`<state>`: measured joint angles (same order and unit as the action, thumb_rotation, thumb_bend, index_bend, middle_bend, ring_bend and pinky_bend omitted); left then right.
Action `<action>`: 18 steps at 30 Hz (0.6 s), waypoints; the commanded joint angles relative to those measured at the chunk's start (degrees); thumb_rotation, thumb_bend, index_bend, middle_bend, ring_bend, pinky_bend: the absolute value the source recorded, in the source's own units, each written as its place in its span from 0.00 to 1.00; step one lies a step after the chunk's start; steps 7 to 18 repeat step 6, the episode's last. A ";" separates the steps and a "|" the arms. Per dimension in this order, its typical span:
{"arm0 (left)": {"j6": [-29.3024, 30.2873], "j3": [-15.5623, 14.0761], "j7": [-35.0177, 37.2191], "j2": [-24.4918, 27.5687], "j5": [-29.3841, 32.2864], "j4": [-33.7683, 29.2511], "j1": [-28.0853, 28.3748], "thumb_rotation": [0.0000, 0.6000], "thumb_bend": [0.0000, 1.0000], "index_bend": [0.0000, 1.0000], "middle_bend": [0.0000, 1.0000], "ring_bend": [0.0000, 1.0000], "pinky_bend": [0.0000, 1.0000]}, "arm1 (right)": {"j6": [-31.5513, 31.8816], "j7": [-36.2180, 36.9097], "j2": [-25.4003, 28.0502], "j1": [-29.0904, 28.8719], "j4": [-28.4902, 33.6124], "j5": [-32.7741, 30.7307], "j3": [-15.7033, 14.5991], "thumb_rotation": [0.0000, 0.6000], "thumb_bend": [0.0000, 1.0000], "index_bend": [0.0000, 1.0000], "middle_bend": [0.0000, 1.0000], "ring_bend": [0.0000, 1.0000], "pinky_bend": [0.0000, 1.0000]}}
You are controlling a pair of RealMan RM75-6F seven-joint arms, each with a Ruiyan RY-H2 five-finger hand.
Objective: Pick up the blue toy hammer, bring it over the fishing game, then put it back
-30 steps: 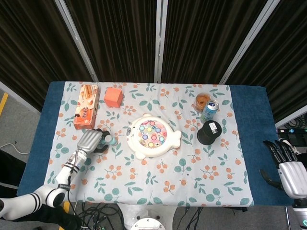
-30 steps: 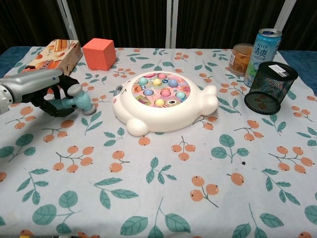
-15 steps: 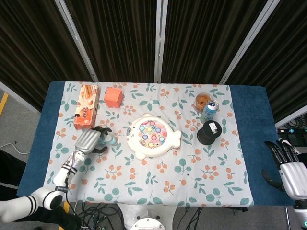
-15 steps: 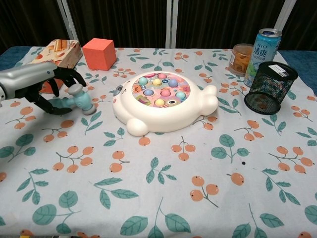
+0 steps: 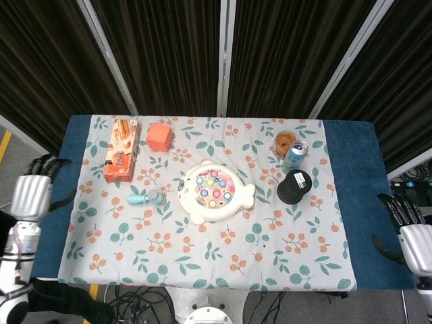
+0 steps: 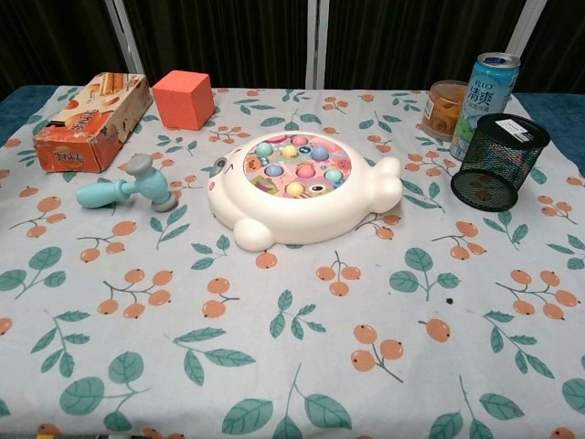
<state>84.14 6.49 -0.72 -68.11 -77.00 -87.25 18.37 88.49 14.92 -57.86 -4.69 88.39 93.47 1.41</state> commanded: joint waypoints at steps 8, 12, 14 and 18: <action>6.67 -5.85 -4.00 4.93 -0.28 -7.79 -10.43 1.00 0.22 0.16 0.14 0.04 0.08 | -1.22 -2.44 -1.81 -0.83 -0.33 0.23 -0.03 1.00 0.26 0.00 0.05 0.00 0.00; 6.67 -5.85 -4.00 4.93 -0.28 -7.79 -10.43 1.00 0.22 0.16 0.14 0.04 0.08 | -1.22 -2.44 -1.81 -0.83 -0.33 0.23 -0.03 1.00 0.26 0.00 0.05 0.00 0.00; 6.67 -5.85 -4.00 4.93 -0.28 -7.79 -10.43 1.00 0.22 0.16 0.14 0.04 0.08 | -1.22 -2.44 -1.81 -0.83 -0.33 0.23 -0.03 1.00 0.26 0.00 0.05 0.00 0.00; 6.67 -5.85 -4.00 4.93 -0.28 -7.79 -10.43 1.00 0.22 0.16 0.14 0.04 0.08 | -1.22 -2.44 -1.81 -0.83 -0.33 0.23 -0.03 1.00 0.26 0.00 0.05 0.00 0.00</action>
